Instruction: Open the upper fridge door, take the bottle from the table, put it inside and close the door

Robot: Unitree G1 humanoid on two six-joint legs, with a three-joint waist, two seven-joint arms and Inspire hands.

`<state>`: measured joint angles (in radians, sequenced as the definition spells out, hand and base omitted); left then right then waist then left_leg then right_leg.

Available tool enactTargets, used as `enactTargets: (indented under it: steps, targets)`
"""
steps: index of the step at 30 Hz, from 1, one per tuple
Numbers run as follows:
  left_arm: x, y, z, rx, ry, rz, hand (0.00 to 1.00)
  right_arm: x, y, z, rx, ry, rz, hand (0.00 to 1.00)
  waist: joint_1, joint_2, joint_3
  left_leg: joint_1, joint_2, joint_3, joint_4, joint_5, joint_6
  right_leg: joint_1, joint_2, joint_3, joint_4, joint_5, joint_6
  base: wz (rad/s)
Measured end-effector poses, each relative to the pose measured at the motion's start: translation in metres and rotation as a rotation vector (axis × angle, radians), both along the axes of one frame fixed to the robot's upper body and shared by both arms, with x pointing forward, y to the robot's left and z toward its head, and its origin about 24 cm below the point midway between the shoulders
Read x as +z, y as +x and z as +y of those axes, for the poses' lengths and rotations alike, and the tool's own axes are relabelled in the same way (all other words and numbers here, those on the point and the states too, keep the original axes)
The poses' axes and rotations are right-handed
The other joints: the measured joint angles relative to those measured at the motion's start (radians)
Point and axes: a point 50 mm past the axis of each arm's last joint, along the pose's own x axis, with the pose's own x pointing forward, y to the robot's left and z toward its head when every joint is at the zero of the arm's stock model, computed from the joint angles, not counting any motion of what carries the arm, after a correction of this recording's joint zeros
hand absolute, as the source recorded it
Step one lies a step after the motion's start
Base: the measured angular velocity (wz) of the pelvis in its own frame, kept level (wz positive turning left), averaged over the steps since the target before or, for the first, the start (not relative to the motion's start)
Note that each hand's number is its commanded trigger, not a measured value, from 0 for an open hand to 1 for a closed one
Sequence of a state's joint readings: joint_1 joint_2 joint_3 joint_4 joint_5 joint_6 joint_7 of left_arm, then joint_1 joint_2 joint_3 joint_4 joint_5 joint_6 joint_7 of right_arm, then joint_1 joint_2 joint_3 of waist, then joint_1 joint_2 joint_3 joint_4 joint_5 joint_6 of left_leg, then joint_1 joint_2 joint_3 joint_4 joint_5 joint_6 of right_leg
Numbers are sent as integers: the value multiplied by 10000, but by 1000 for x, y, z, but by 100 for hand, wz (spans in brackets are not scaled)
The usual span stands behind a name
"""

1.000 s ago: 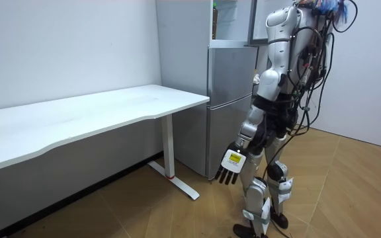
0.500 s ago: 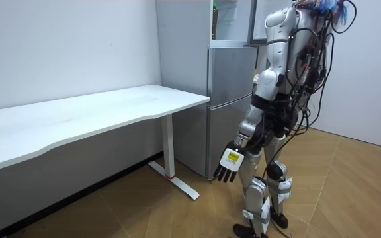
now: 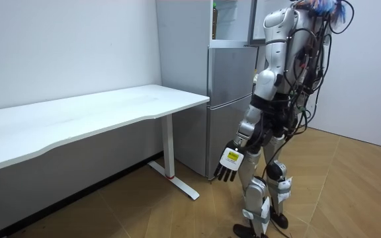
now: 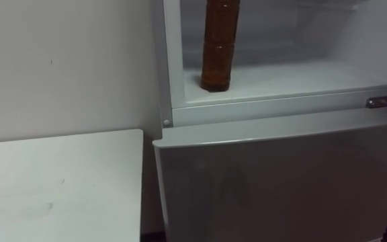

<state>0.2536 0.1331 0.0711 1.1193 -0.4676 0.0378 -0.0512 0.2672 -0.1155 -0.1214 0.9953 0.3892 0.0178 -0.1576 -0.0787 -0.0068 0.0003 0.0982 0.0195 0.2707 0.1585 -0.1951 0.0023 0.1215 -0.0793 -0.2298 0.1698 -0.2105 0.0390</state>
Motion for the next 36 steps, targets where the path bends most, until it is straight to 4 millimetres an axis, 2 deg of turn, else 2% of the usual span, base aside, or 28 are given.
enactTargets:
  steps: [4, 7, 10, 13, 15, 19, 21, 23, 27, 36]
  targets:
    - [0, -1, 0, 46, -1, 31, 0, -1, -1, 1, -297, 115, 68, 0, -10, -42, -21, 2, -3, 3, 3, 0, 0, -4, -3, 1, -2, 0, 0, 0]
    - [0, -1, 1, 110, 124, 119, 0, -1, -1, -1, -1234, 289, -41, 0, -17, -69, -28, 10, -3, 0, -2, 0, 0, -2, -2, 61, -5, -1, 0, 0]
    - [0, -2, 2, 190, 174, 155, 0, 1, -2, -8, -2772, 353, -416, 0, -29, -123, -36, 21, 0, -9, 15, -1, 0, 9, -3, 34, -4, -1, 0, 0]
    - [1, -7, 4, 425, 211, 200, 0, 7, 5, -22, -5062, 328, -1352, 0, -210, -159, -33, 6, -1, 8, 22, -1, 1, 11, -5, 19, -10, -1, 1, 0]
    - [1, -9, 6, 494, 243, 284, 0, 17, 18, -33, -6538, 289, -2380, 0, -344, -194, -46, 12, 1, 7, 18, -1, 2, 4, -5, 46, -1, -5, 3, 0]
    - [3, -10, 12, 402, 368, 375, 0, 32, 37, -46, -8143, 631, -3909, 0, -489, -237, -44, 19, 5, 16, 20, -1, 2, -17, -5, 43, 5, -6, 2, 0]
    - [4, -12, 13, 388, 401, 354, 0, 48, 54, -56, -9291, 1115, -5308, 0, -627, -271, -52, 14, -3, 28, 22, -1, 2, -31, -5, 68, 5, -5, 3, 0]
    - [4, -10, 14, 368, 429, 316, 0, 59, 63, -63, -10048, 1298, -6245, 0, -647, -277, -42, 14, -3, 39, 22, -1, 2, -30, -3, 96, 9, -4, 2, 0]
    - [4, -6, 15, 291, 421, 171, 0, 86, 82, -73, -10821, 1552, -7875, 0, -605, -308, -27, 2, 1, 47, 10, -2, -1, -36, 7, 74, 10, -7, 4, 0]
    - [5, -5, 16, -32, 497, 60, 0, 134, 102, -93, -11845, 1553, -10426, 0, -560, -391, 9, 0, -17, 49, -49, -3, -4, -28, 4, 57, -5, -14, 13, 0]
